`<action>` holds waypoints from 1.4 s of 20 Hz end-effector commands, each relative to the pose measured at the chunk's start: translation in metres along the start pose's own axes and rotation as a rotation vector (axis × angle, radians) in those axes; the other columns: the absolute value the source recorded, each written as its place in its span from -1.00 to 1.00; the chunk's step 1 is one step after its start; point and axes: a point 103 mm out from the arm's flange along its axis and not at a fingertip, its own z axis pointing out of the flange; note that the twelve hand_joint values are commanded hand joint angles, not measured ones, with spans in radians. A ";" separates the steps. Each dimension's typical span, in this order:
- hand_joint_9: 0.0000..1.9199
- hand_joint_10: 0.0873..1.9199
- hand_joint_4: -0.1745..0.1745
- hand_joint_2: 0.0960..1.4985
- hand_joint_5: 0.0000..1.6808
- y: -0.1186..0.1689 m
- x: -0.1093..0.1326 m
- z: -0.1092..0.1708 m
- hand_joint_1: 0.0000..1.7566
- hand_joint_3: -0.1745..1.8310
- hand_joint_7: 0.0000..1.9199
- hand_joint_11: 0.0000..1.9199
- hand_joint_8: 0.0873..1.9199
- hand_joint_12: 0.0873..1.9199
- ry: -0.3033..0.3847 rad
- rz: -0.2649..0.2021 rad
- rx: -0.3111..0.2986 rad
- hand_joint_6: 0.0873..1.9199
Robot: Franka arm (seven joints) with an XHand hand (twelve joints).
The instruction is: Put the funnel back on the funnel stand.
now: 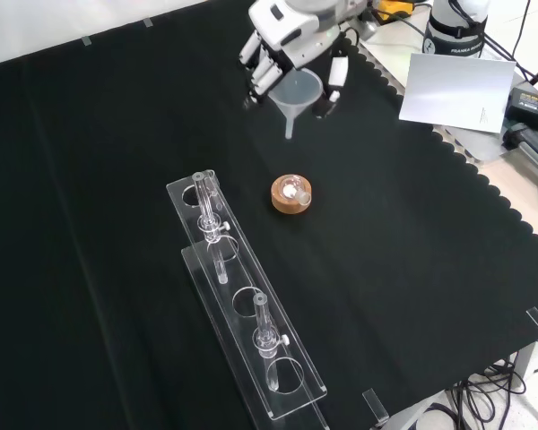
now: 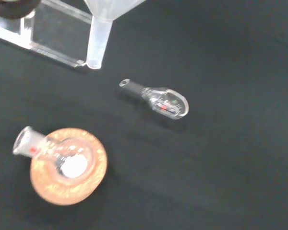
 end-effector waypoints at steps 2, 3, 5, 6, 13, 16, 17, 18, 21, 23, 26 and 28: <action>0.26 -0.49 -0.37 -0.13 -0.40 0.002 -0.016 -0.022 -0.16 -0.33 -0.24 -0.35 -0.26 0.27 0.014 0.009 0.002 -0.89; 0.26 -0.49 -0.37 -0.13 -0.41 0.003 -0.017 -0.022 -0.16 -0.33 -0.24 -0.35 -0.26 0.27 0.015 0.010 -0.001 -0.89; 0.26 -0.48 -0.37 -0.13 -0.41 0.005 -0.020 -0.023 -0.17 -0.32 -0.24 -0.35 -0.26 0.27 0.022 0.012 -0.009 -0.89; 0.26 -0.48 -0.37 -0.13 -0.41 0.006 -0.021 -0.024 -0.17 -0.32 -0.24 -0.35 -0.26 0.27 0.027 0.011 -0.012 -0.89; 0.26 -0.48 -0.37 -0.13 -0.41 0.022 -0.025 -0.037 -0.17 -0.32 -0.24 -0.34 -0.25 0.27 0.040 -0.006 -0.050 -0.89; 0.26 -0.47 -0.37 -0.14 -0.41 0.032 -0.026 -0.044 -0.17 -0.32 -0.24 -0.34 -0.25 0.27 0.048 -0.021 -0.065 -0.89; 0.26 -0.47 -0.37 -0.14 -0.41 0.035 -0.026 -0.046 -0.17 -0.32 -0.24 -0.34 -0.25 0.27 0.048 -0.025 -0.068 -0.89; 0.26 -0.47 -0.37 -0.14 -0.41 0.039 -0.026 -0.048 -0.17 -0.32 -0.24 -0.34 -0.25 0.27 0.048 -0.029 -0.069 -0.89; 0.26 -0.47 -0.38 -0.14 -0.41 0.051 -0.024 -0.054 -0.16 -0.32 -0.24 -0.33 -0.25 0.27 0.049 -0.039 -0.082 -0.89; 0.26 -0.47 -0.38 -0.14 -0.41 0.058 -0.023 -0.057 -0.16 -0.32 -0.24 -0.33 -0.25 0.27 0.052 -0.048 -0.093 -0.89; 0.26 -0.47 -0.38 -0.14 -0.41 0.069 -0.021 -0.060 -0.16 -0.32 -0.24 -0.33 -0.25 0.27 0.053 -0.062 -0.098 -0.89; 0.26 -0.47 -0.38 -0.14 -0.40 0.077 -0.020 -0.062 -0.16 -0.32 -0.24 -0.33 -0.25 0.27 0.054 -0.070 -0.099 -0.89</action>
